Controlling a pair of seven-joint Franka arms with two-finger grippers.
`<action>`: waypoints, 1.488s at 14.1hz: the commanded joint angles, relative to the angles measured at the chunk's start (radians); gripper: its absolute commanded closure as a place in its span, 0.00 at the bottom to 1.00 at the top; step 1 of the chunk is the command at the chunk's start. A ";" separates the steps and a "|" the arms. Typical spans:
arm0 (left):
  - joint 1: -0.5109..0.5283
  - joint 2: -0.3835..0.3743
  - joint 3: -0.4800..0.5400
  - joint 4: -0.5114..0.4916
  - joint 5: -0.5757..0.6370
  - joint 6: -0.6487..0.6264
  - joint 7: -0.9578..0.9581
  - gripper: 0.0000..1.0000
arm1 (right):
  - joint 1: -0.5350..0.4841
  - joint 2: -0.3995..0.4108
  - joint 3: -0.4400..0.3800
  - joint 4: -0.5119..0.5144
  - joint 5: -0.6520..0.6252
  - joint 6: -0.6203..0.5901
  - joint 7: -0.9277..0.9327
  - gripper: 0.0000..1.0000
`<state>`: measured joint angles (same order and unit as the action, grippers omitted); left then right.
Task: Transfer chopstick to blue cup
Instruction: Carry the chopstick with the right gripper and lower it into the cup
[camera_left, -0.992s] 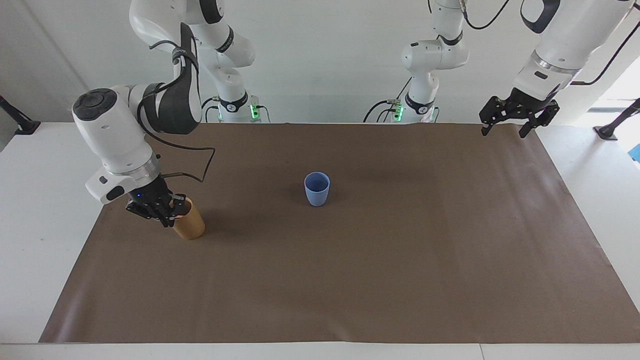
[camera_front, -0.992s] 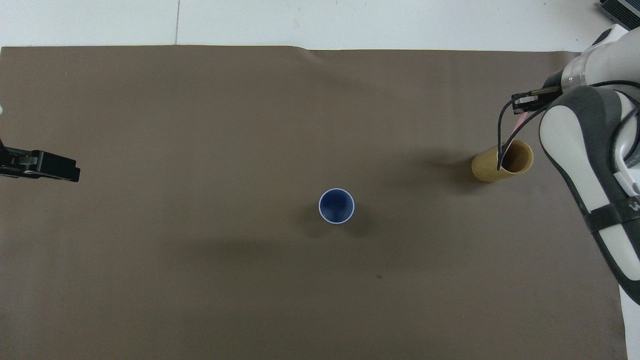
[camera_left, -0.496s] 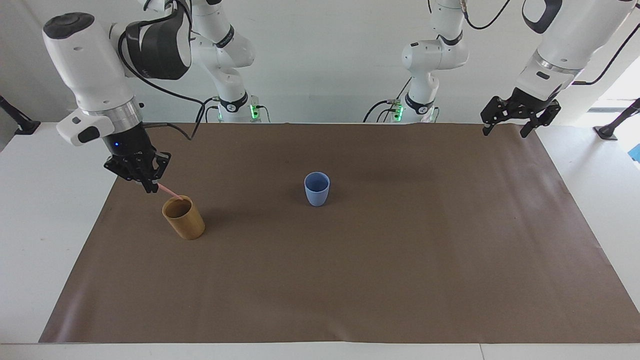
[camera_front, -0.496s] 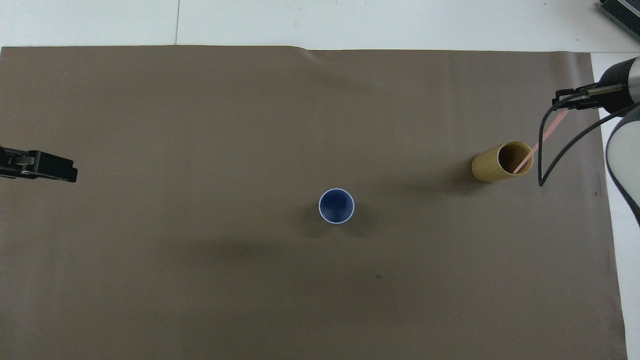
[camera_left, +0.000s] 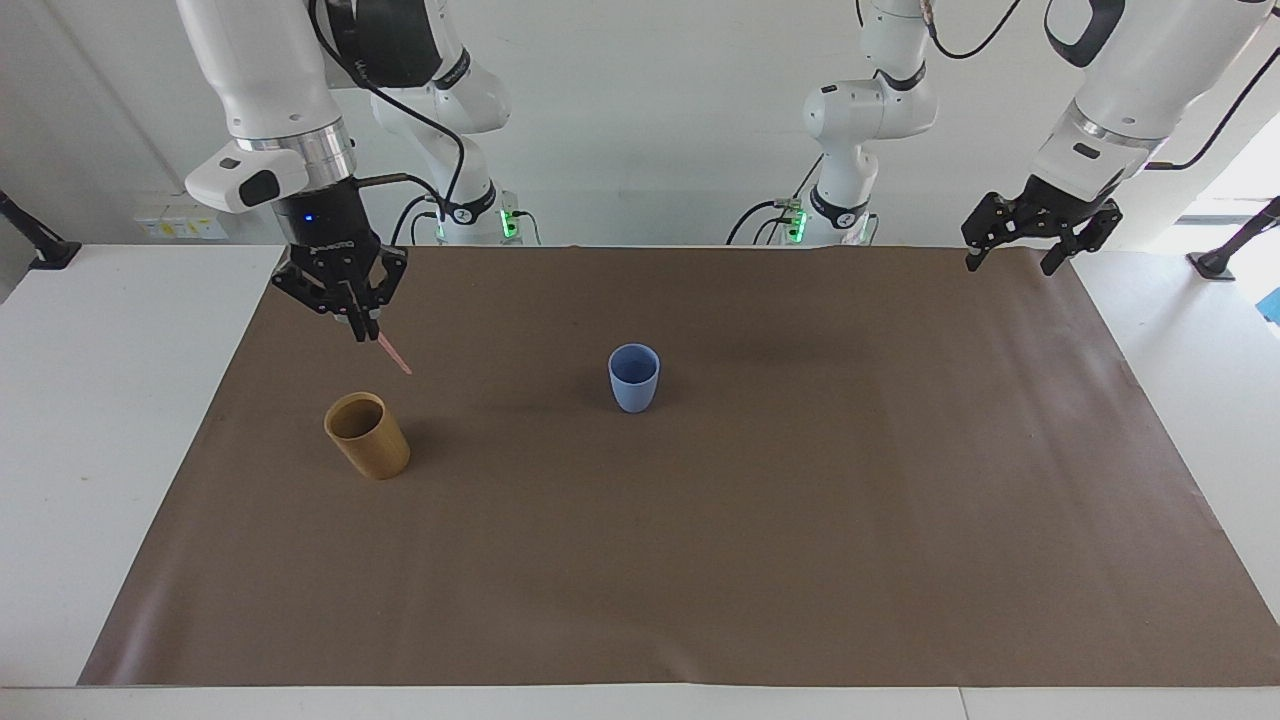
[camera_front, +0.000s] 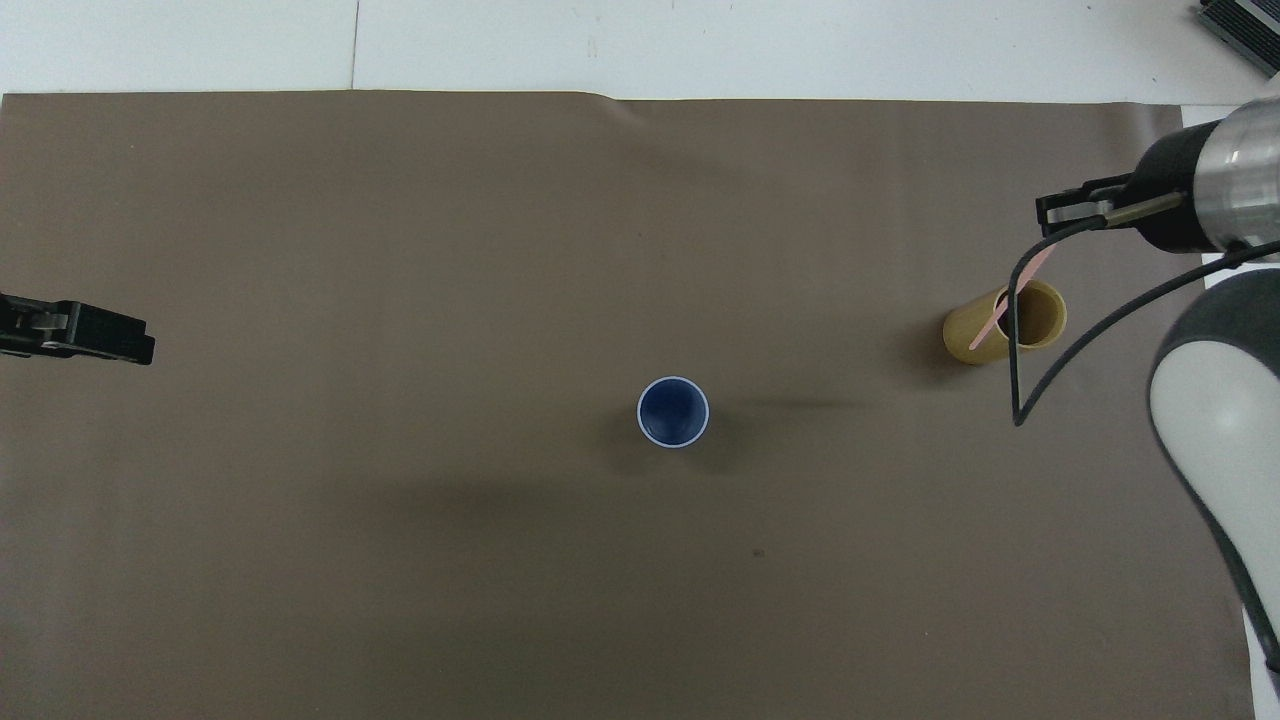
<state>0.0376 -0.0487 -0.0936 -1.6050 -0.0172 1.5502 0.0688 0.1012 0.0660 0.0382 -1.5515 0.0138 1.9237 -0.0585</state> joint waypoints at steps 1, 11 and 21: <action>0.015 0.004 -0.009 0.013 0.014 -0.018 0.008 0.00 | 0.102 -0.055 0.005 -0.096 0.009 0.093 0.151 1.00; 0.015 0.003 -0.009 0.013 0.014 -0.018 0.008 0.00 | 0.373 -0.037 0.005 -0.185 0.003 0.222 0.393 1.00; 0.015 0.004 -0.009 0.013 0.014 -0.018 0.008 0.00 | 0.391 0.049 0.005 -0.248 -0.015 0.317 0.390 0.93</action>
<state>0.0376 -0.0487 -0.0936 -1.6050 -0.0172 1.5502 0.0688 0.4901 0.1166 0.0461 -1.7874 0.0118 2.2218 0.3237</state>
